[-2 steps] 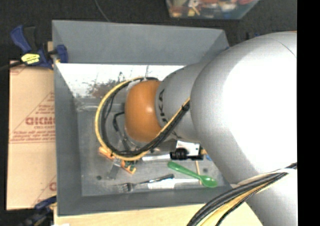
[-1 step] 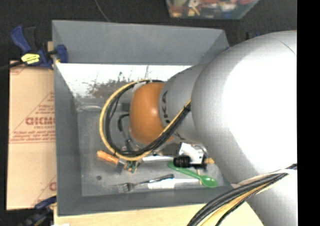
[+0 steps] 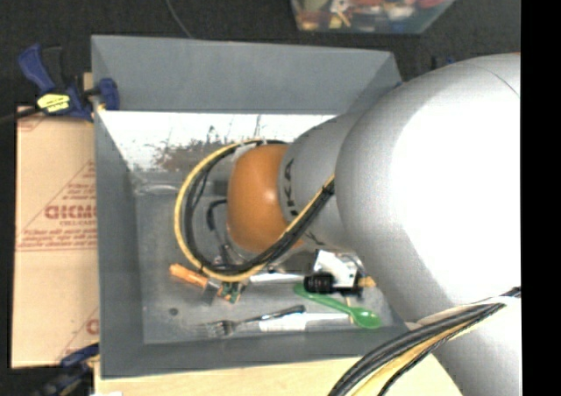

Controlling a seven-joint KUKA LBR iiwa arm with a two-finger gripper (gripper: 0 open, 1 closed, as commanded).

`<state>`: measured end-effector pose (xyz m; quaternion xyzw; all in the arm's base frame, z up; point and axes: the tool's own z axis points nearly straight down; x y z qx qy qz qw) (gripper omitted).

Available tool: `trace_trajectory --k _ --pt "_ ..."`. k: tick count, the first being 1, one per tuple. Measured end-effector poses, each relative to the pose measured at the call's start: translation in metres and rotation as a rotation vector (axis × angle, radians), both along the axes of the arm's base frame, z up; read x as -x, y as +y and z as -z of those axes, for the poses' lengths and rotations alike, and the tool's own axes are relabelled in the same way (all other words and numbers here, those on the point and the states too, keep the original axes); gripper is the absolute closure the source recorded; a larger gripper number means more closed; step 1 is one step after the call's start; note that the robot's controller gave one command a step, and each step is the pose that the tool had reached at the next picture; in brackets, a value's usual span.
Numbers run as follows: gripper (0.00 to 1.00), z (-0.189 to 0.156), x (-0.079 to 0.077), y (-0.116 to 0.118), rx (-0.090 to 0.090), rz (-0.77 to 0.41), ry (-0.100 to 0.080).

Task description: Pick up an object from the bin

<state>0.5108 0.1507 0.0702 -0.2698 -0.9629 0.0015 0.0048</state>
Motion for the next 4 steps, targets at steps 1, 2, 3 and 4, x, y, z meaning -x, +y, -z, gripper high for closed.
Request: trace_trajectory --k 1,2,3,4 --pt "1.00 -0.023 0.001 -0.001 0.000 -0.001 0.003" --pt "1.00 -0.046 0.001 -0.001 0.001 -0.003 0.002" --pt "1.00 -0.064 -0.001 -0.002 0.000 -0.005 -0.002" --pt "1.00 -0.075 -0.001 -0.002 -0.001 -0.007 -0.002"
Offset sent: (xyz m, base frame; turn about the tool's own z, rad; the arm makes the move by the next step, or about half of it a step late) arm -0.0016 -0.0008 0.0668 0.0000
